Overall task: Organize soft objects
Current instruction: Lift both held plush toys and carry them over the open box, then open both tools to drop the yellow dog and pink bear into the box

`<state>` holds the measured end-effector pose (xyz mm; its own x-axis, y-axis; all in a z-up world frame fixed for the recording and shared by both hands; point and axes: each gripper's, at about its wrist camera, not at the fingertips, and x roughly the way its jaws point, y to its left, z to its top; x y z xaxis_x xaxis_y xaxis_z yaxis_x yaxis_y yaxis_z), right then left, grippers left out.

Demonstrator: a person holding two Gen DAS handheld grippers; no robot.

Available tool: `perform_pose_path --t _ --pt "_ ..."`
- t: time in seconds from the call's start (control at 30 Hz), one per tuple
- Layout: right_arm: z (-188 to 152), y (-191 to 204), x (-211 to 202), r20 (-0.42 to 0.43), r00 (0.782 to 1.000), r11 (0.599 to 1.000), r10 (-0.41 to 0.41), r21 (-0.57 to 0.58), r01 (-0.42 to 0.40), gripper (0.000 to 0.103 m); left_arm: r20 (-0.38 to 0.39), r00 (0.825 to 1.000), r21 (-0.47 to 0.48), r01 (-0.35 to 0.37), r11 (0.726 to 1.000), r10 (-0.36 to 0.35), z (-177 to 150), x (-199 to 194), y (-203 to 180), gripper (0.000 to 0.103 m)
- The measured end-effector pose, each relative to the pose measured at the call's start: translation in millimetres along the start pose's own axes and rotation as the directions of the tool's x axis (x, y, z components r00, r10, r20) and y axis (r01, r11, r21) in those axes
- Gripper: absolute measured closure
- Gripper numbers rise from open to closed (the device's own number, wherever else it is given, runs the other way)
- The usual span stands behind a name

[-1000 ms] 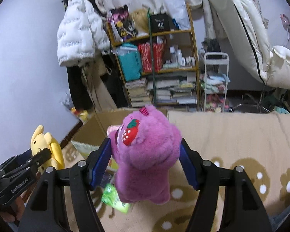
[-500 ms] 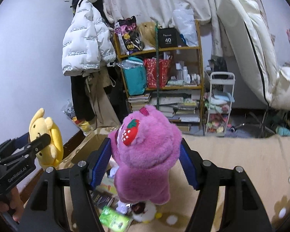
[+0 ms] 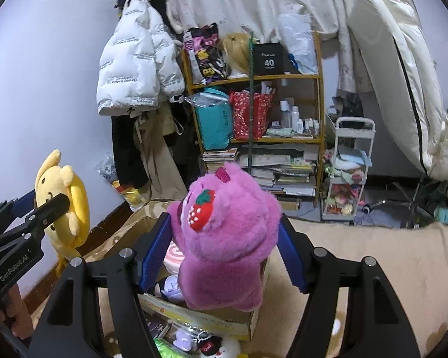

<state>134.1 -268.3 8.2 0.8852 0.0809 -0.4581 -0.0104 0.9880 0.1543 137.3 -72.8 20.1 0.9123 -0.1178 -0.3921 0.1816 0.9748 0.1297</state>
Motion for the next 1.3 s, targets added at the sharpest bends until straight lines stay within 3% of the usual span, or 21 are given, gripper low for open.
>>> perform_pose_path --t 0.57,0.87,0.97,1.1,1.3 --pt "-19 -2 34 -0.019 0.999 0.999 0.035 0.003 -0.035 0.030 -0.103 0.994 0.084 0.049 0.995 -0.040 -39 47 -28 0.049" --pt "-25 -5 43 -0.054 0.996 0.997 0.076 0.027 -0.074 0.030 -0.143 0.989 0.035 0.037 0.999 -0.032 -45 60 -21 0.043" --pt "-23 -5 39 -0.037 0.994 0.994 0.100 0.046 -0.098 0.030 -0.134 0.991 0.029 0.034 0.999 -0.030 -44 58 -19 0.040" --pt "-23 -3 36 -0.039 0.995 0.995 0.092 0.032 -0.090 0.030 -0.127 0.992 0.031 0.015 0.999 -0.011 -45 53 -17 0.024" --pt "-27 0 33 -0.071 0.994 0.996 0.082 0.044 -0.079 0.027 -0.159 0.987 0.006 0.006 1.000 -0.005 -47 47 -10 0.016"
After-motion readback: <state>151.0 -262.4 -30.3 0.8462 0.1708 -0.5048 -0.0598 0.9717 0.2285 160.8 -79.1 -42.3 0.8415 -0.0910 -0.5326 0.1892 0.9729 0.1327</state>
